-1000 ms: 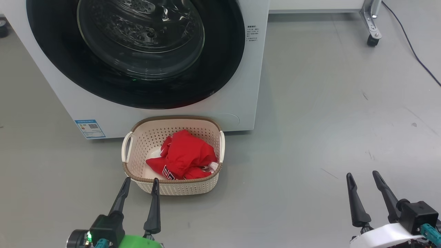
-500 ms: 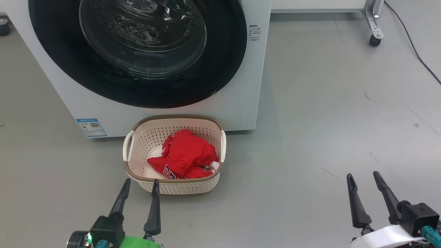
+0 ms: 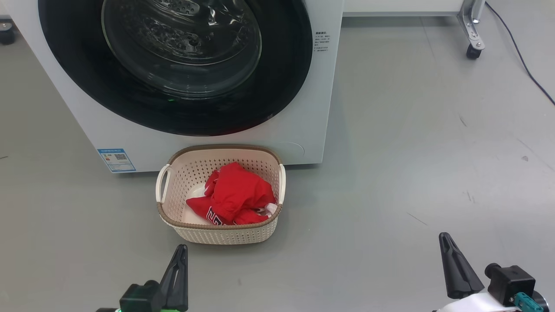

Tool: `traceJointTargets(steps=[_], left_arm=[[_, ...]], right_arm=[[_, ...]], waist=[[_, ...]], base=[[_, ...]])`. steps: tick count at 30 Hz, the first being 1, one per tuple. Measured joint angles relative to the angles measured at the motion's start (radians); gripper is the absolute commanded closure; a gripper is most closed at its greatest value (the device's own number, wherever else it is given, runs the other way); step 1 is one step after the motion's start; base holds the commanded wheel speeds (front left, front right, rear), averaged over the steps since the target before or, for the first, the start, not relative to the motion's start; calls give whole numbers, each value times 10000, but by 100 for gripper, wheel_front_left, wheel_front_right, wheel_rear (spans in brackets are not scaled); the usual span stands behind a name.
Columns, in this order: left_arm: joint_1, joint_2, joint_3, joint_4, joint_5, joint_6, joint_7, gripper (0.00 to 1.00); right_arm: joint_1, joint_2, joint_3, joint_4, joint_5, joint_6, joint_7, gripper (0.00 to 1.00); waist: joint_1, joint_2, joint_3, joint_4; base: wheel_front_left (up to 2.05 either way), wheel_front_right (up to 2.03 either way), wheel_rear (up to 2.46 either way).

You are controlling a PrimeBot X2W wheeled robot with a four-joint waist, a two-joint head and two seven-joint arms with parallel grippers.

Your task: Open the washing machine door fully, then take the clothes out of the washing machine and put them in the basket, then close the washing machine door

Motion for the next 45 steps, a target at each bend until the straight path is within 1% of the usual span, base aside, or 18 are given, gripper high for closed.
traceJointTargets(steps=[4,8,12,14,18,21,22,23,26,29,36,45], left_arm=[[100,0,-36,-71,-303,-23,0,100],[134,0,-17,-190,-851,-111,0,100],[138,-4,151,-257,-1524,-199,100,100],[138,-4,219,-267,-1850,-230,184,100],[137,-4,355,-288,-2364,-291,280,100],[129,15,522,-293,-3060,-364,433,100],[129,15,522,-293,-3060,-364,433,100],[127,23,564,-291,-3321,-372,514,100],[105,40,663,-290,-3772,-453,596,100],[99,71,782,-282,-4125,-470,639,100],[39,128,940,-226,-5131,-671,897,100],[-103,261,1198,-71,-6364,-888,1149,100]], right_arm=[[51,19,-10,-10,368,44,0,100],[63,100,-92,-19,869,134,90,100],[60,194,-263,-19,1429,178,190,100],[58,228,-326,-19,1693,255,280,100],[47,291,-456,-12,2163,267,401,100],[-65,311,-627,17,2769,355,545,100],[-65,311,-627,17,2769,355,545,100],[-120,320,-690,29,3028,439,617,100],[-140,349,-779,88,3390,443,717,100],[-221,370,-894,157,3764,539,821,100],[-396,468,-1097,286,4617,654,1034,100],[-647,569,-1381,481,5714,882,1331,100]], waist=[[0,0,-4,-12],[0,0,-14,-32],[0,0,-20,-49],[0,0,-24,-57],[0,0,-32,-74],[0,0,-43,-94],[0,0,-43,-94],[0,0,-47,-102],[0,0,-55,-113],[0,0,-62,-125],[0,0,-80,-151],[0,0,-105,-185]], base=[[0,0,0],[0,0,0],[0,0,0],[0,0,0],[0,0,0],[0,0,0],[0,0,0],[0,0,0],[0,0,0],[0,0,0],[0,0,0],[0,0,0]])
